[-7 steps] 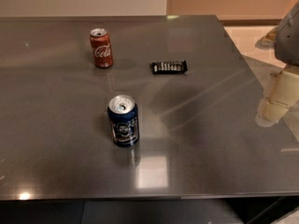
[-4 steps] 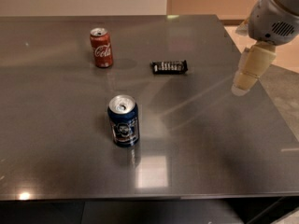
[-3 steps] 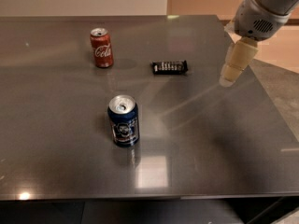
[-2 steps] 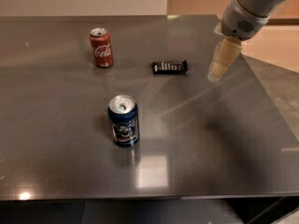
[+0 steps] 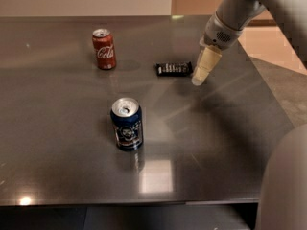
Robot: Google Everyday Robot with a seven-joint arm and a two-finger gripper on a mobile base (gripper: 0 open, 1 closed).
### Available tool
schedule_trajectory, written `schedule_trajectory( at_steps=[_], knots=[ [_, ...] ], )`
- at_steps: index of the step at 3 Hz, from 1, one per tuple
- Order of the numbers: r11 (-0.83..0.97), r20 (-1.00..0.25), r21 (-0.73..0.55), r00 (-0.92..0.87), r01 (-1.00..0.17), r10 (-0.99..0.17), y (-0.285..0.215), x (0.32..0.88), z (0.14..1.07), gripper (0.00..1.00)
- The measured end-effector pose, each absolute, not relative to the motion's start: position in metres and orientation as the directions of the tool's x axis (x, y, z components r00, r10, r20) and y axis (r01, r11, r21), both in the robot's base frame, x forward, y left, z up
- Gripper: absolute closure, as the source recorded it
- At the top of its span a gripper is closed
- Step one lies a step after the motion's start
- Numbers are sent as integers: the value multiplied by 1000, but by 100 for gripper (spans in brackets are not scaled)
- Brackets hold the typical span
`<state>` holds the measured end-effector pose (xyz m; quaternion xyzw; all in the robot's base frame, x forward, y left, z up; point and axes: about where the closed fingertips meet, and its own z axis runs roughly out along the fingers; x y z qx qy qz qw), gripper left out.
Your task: Move rxbar chocolate near pepsi can
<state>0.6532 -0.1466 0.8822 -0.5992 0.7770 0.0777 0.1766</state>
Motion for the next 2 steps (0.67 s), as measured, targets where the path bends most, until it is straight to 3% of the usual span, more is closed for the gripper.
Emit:
schedule_trajectory(
  at_steps=[2],
  knots=[
    [266, -363, -90, -217, -960, -906, -132, 692, 852, 0]
  ],
)
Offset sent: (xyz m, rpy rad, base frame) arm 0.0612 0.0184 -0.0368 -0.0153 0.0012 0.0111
